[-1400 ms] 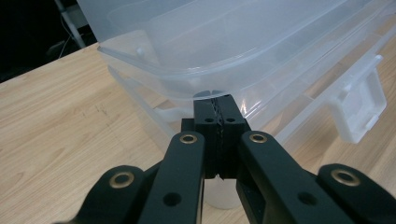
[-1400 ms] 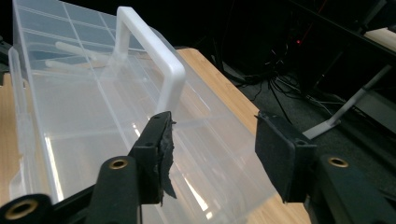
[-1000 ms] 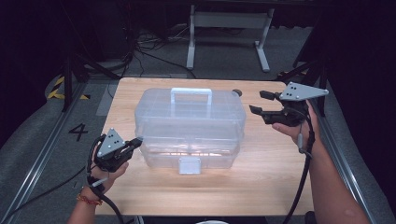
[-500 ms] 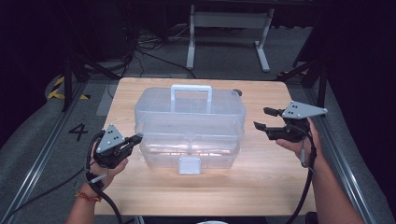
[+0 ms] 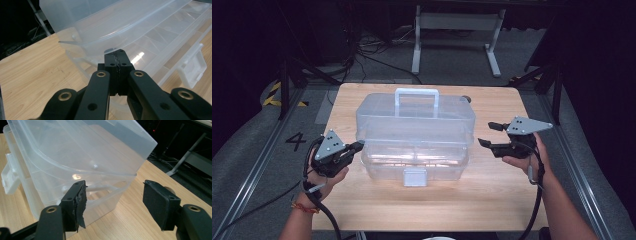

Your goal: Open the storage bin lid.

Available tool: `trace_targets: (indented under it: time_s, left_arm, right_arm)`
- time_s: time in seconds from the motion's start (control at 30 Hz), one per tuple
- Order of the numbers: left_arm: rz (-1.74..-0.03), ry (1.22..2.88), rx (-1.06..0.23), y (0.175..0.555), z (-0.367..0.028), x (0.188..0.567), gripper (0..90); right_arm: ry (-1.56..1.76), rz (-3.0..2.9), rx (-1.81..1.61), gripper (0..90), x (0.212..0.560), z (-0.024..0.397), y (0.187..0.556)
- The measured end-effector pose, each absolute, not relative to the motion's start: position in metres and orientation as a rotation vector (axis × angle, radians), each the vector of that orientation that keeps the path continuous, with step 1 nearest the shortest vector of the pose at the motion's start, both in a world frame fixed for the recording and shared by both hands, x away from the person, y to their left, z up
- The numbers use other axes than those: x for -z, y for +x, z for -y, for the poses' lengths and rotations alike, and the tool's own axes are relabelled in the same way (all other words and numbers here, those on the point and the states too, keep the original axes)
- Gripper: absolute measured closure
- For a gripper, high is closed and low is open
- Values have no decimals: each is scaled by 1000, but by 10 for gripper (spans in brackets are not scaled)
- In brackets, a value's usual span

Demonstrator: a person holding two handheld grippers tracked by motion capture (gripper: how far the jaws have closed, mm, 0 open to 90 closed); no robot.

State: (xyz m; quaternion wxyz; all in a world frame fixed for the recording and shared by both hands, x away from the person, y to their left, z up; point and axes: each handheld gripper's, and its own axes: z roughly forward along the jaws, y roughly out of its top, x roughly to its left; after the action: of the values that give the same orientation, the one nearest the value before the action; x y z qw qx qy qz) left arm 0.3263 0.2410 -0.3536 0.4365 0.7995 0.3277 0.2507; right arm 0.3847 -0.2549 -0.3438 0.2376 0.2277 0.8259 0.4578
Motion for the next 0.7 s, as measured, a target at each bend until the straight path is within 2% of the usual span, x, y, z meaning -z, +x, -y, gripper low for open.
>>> trace_targets:
  time_s: [0.37,0.7]
  left_arm:
    - [-807,1998,-643,330,-241,346,896]
    - [-799,1994,-645,336,-241,339,894]
  right_arm:
    - [600,-2284,-1245,356,357,239,387]
    - [588,-2203,-1287,373,350,229,389]
